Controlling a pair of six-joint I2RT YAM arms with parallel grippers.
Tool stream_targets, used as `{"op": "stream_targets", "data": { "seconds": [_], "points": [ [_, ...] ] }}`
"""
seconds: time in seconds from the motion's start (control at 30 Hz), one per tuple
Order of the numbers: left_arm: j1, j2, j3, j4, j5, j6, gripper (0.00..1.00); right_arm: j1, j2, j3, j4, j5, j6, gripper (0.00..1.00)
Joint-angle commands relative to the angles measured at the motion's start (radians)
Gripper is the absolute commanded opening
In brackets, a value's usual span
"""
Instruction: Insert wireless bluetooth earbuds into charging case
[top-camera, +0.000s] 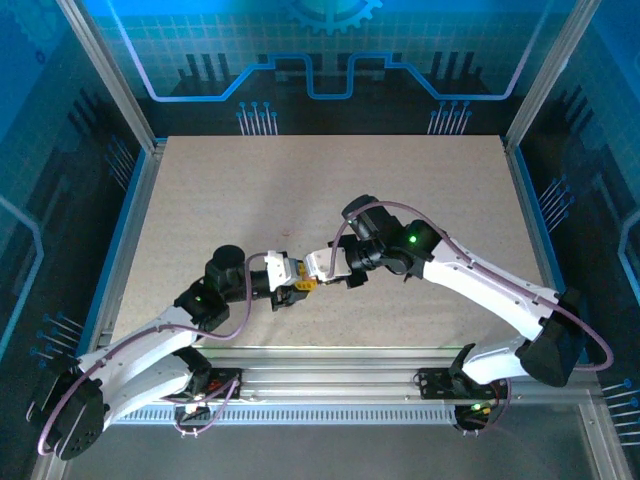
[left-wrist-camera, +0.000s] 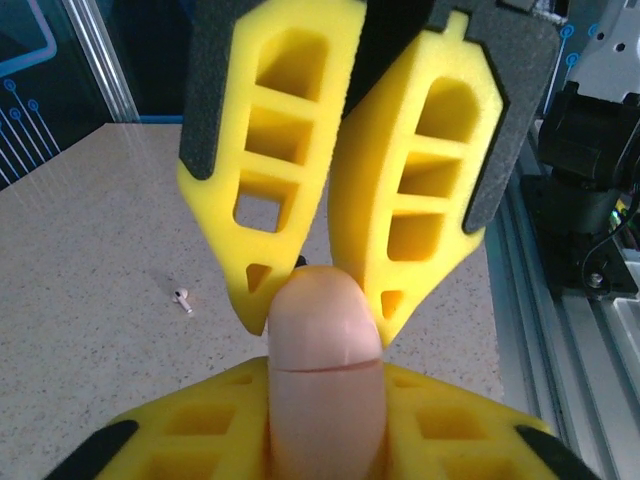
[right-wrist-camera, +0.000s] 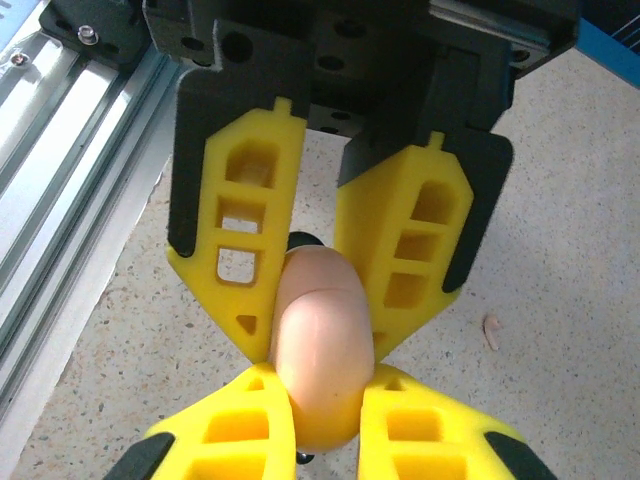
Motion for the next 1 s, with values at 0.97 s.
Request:
{"op": "stream_targets", "data": {
  "seconds": [0.97],
  "points": [
    [-0.012,-0.024,0.029,-0.027,0.049,0.015,0.14,-0.095,-0.026,0.006,0.154,0.047,0.115,0.39]
  ]
}}
